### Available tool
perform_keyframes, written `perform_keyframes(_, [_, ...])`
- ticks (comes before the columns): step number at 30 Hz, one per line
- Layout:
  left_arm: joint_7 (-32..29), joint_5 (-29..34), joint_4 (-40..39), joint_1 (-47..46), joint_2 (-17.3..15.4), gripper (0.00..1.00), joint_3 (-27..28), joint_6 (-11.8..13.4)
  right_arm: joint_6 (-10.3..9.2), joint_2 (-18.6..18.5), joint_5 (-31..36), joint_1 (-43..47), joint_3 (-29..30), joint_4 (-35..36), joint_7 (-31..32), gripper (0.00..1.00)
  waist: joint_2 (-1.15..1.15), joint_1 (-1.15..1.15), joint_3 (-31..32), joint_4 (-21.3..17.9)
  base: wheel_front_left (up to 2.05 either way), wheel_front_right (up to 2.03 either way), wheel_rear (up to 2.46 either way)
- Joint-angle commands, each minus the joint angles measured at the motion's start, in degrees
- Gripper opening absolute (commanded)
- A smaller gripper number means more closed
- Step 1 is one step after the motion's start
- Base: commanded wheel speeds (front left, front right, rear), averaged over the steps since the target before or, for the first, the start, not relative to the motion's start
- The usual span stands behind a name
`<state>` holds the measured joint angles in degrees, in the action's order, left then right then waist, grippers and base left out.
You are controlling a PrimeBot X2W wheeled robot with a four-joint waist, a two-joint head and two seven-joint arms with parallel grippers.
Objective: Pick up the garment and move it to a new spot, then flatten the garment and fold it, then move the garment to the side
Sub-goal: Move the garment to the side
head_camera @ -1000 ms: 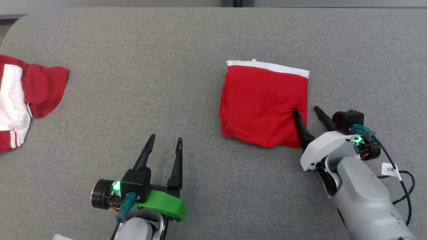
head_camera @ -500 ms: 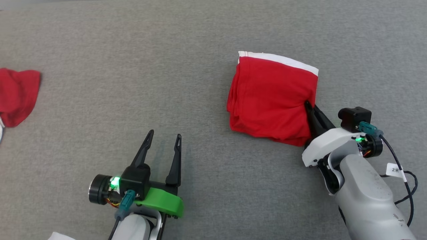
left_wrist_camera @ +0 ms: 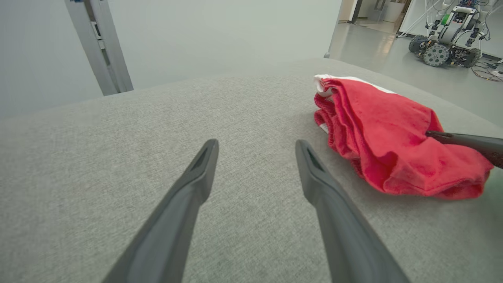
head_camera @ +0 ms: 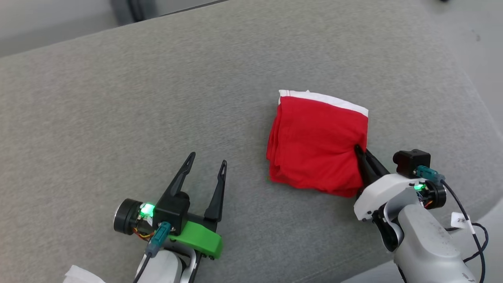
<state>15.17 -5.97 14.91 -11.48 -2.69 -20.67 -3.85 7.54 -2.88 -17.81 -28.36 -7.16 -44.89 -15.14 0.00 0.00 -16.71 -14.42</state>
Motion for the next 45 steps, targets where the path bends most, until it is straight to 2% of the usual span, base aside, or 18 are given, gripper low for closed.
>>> perform_keyframes(1, [0.0, 0.4, 0.2, -0.3, -0.4, 1.00, -0.1, -0.3, -0.11, -0.1, -0.4, 1.0, -0.2, 0.4, 0.0, 0.00, 0.00, 0.00, 1.4, -10.3, 0.00, 0.00, 0.00])
perform_keyframes(6, [0.0, 1.4, 1.1, -0.3, -0.4, 1.00, -0.7, -1.1, -0.11, -0.1, -1.4, 1.1, -1.6, 1.7, 0.0, 0.00, 0.00, 0.00, 0.6, -13.3, 0.00, 0.00, 0.00])
perform_keyframes(11, [0.0, 2.2, 1.9, -1.7, -0.4, 1.00, -1.8, -1.9, -0.10, -0.1, 1.6, -1.6, -3.1, 1.8, 0.0, 0.00, 0.00, 0.00, -1.0, -13.0, 0.00, 0.00, 0.00])
perform_keyframes(19, [0.0, 4.1, 1.9, -3.8, -0.8, 1.00, -1.9, -2.3, -0.10, -2.3, 9.3, -12.3, -3.7, -1.1, 0.0, 0.00, 0.00, 0.00, -6.7, -8.0, 0.00, 0.00, 0.00])
perform_keyframes(24, [0.0, 4.7, 1.3, -6.1, -1.2, 1.00, -0.8, -1.8, -0.11, -6.1, 13.4, -20.6, -2.2, -4.5, 0.0, 0.00, 0.00, 0.00, -11.1, -4.3, 0.00, 0.00, 0.00])
perform_keyframes(31, [0.0, 5.2, -0.1, -9.2, -1.4, 1.00, -0.4, -2.0, -0.11, -13.6, 19.4, -28.1, 5.6, -11.5, 0.0, 0.00, 0.00, 0.00, -15.4, 0.4, 0.00, 0.00, 0.00])
perform_keyframes(34, [-0.1, 5.0, -0.3, -10.3, -1.3, 1.00, -0.1, -1.8, -0.11, -16.8, 22.4, -29.9, 11.3, -13.6, 0.0, 0.00, 0.00, 0.00, -16.4, 2.0, 0.00, 0.00, 0.00])
perform_keyframes(36, [-0.1, 4.5, -0.3, -10.6, -1.2, 1.00, 0.2, -1.5, -0.11, -17.6, 23.5, -30.3, 15.6, -14.3, 0.0, 0.02, 0.00, 0.00, -16.8, 2.7, 0.00, 0.00, 0.00])
perform_keyframes(37, [-0.1, 4.5, -0.4, -10.8, -1.2, 1.00, 0.2, -1.5, -0.11, -18.0, 24.3, -30.5, 17.4, -14.1, 0.0, 0.31, 0.00, 0.00, -16.9, 2.9, 0.00, 0.00, 0.00])
perform_keyframes(38, [-0.1, 4.4, -0.3, -11.0, -1.1, 1.00, 0.1, -1.5, -0.11, -18.4, 25.5, -30.3, 19.9, -13.6, 0.0, 0.70, 0.00, 0.00, -17.0, 3.3, 0.00, 0.00, 0.00])
perform_keyframes(39, [-0.1, 4.3, -0.2, -10.9, -1.2, 1.00, 0.1, -1.4, -0.11, -18.4, 26.5, -30.0, 22.3, -13.3, 0.0, 1.00, 0.00, 0.00, -16.9, 3.6, 0.00, 0.00, 0.00])
perform_keyframes(43, [-0.1, 3.6, -0.1, -10.6, -1.1, 1.00, 0.8, -0.6, -0.11, -16.3, 30.6, -28.5, 29.8, -9.4, 0.0, 1.00, 0.00, 0.00, -15.9, 4.7, 0.00, 0.00, 0.00])
perform_keyframes(45, [-0.1, 2.2, 0.0, -9.9, -0.9, 1.00, 2.0, 0.1, -0.11, -14.1, 29.8, -28.3, 33.5, -5.4, 0.0, 1.00, 0.00, 0.00, -15.0, 5.1, 0.00, 0.00, 0.00])
